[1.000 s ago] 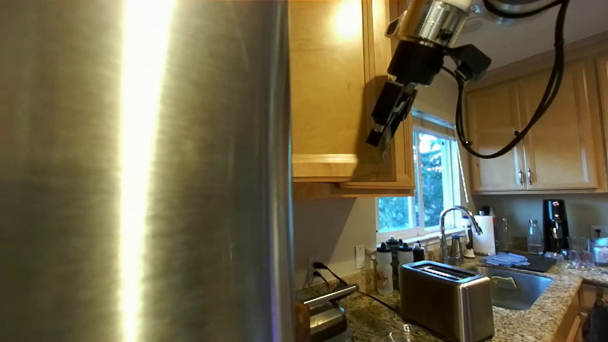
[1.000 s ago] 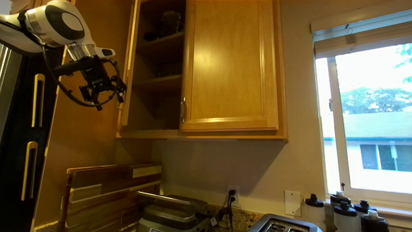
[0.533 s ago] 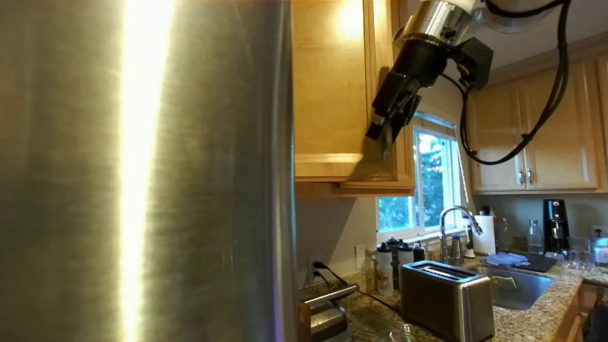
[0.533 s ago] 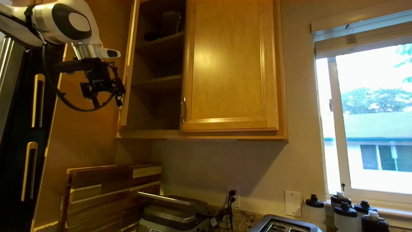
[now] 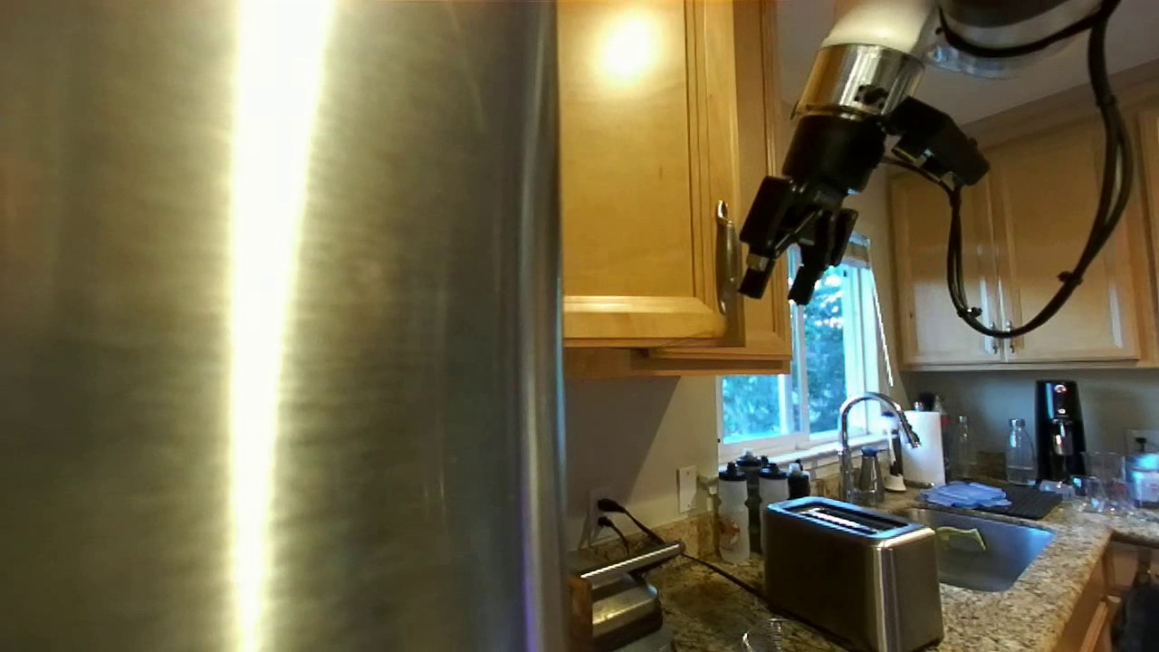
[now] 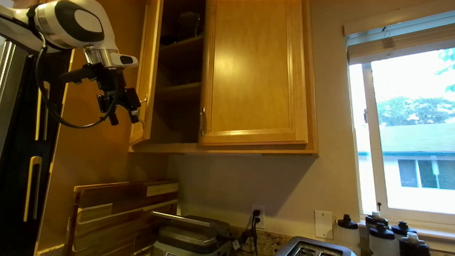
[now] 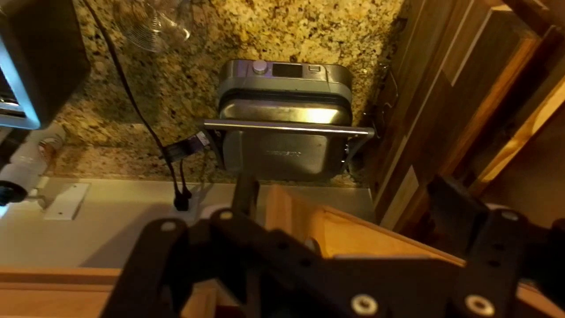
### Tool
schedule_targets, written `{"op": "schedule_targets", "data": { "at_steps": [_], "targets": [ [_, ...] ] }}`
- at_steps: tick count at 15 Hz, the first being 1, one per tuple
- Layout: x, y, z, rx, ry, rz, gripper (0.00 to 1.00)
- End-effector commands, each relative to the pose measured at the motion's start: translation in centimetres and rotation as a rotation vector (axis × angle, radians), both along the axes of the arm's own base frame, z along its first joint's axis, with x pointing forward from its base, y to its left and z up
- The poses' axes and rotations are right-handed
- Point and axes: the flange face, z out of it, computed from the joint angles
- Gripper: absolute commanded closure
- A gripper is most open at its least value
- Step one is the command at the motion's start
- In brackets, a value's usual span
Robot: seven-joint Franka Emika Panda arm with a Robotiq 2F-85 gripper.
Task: Open the overhead cabinet doors
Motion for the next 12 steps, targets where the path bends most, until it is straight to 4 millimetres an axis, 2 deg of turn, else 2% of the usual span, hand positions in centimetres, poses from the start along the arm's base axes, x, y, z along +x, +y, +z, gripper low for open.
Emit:
{"op": "schedule_targets", "data": {
  "at_steps": [1,3,8,10,12],
  "targets": [
    [-1.4,-2.7,-0.1,-0.036,-0.03,-0.04,0.0],
    [0.0,-4.9,0.4,-0.084,-0.109,0.044,0.0],
    [8.3,-11.2,0.9,-0.129,-0.305,0.255,0.0],
    [11.4,-12.6,0.4,-0.102,-0.356,0.333,0.0],
    [13.7,-12.9,-0.2,-0.073,-0.376,0.421,0.0]
  ]
}}
